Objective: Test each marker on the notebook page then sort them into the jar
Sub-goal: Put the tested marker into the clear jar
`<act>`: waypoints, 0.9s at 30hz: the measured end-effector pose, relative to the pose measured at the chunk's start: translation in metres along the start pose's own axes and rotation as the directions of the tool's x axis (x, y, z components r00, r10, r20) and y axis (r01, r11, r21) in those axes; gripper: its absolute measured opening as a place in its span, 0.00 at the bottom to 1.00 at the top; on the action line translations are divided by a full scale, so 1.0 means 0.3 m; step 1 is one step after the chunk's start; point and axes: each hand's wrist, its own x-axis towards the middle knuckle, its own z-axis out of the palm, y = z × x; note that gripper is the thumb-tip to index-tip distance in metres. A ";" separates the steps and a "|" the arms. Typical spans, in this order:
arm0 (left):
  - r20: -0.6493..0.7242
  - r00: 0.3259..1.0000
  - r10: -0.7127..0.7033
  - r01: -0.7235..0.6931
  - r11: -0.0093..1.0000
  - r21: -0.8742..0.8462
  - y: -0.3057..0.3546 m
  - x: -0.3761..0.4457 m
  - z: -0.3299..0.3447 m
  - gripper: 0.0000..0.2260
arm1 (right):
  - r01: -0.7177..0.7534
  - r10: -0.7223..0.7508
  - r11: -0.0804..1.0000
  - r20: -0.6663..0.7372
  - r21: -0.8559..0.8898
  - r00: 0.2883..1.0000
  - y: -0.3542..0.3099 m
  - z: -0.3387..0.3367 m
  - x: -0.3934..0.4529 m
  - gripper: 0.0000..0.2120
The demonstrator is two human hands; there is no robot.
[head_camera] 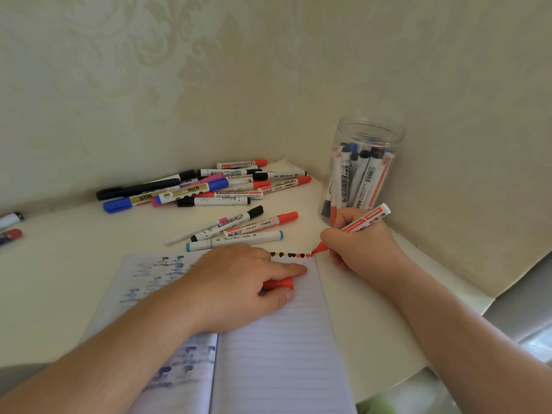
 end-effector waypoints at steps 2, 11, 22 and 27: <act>0.007 1.000 -0.005 0.005 1.000 0.003 0.000 0.000 -0.002 0.21 | 0.009 -0.009 1.000 0.003 -0.007 1.000 0.001 0.000 -0.001 0.11; 0.025 1.000 -0.010 0.009 1.000 0.016 0.006 -0.003 -0.010 0.22 | 0.018 -0.018 1.000 0.000 -0.003 1.000 0.004 0.000 0.002 0.13; -0.063 0.998 -0.032 0.021 0.984 -0.175 -0.033 -0.014 0.004 0.24 | -0.007 0.007 0.934 0.003 0.357 1.000 0.023 -0.022 0.038 0.16; -0.162 0.979 -0.123 0.053 0.923 -0.382 -0.049 -0.022 0.004 0.22 | -0.020 -0.164 0.785 0.239 0.620 0.957 0.003 -0.077 -0.018 0.11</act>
